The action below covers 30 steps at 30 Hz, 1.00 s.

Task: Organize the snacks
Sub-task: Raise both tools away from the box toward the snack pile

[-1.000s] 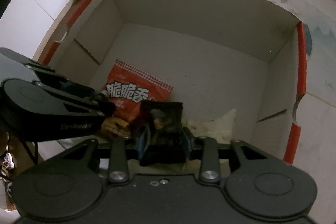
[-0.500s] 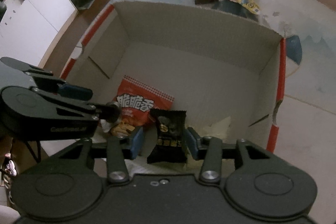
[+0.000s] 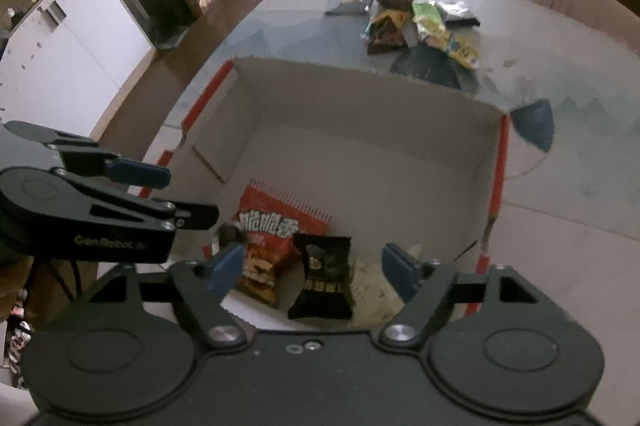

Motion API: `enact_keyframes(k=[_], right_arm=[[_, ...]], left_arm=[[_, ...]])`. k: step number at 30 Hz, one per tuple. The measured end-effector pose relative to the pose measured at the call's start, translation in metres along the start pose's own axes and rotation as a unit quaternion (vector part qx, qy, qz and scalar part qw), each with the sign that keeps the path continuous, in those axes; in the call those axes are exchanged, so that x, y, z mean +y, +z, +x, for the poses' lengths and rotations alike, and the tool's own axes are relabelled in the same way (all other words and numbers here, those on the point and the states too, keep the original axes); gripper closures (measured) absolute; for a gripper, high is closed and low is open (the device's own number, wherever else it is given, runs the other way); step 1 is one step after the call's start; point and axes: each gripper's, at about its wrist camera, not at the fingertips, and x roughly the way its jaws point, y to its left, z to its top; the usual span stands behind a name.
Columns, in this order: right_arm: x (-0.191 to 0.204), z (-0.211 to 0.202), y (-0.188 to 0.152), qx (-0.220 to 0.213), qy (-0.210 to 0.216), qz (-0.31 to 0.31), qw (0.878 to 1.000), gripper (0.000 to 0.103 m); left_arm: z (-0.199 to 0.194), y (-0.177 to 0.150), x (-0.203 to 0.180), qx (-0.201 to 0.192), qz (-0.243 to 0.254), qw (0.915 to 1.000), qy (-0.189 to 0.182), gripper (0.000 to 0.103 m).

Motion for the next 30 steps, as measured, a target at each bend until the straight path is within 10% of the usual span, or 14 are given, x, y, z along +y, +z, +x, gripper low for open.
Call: enact_keyframes(k=[17, 30], right_arm=[[-0.041, -0.05, 0.053, -0.063, -0.01, 0.002, 0.998, 0.001], [-0.107, -0.05, 0.141, -0.078, -0.019, -0.018, 0.997, 0.001]], left_arm=[[-0.044, 0.065, 0.007, -0.087, -0.033, 0.9957, -0.008, 0.023], [-0.029, 0.173, 0.021, -0.069, -0.066, 0.9953, 0.017, 0.023]])
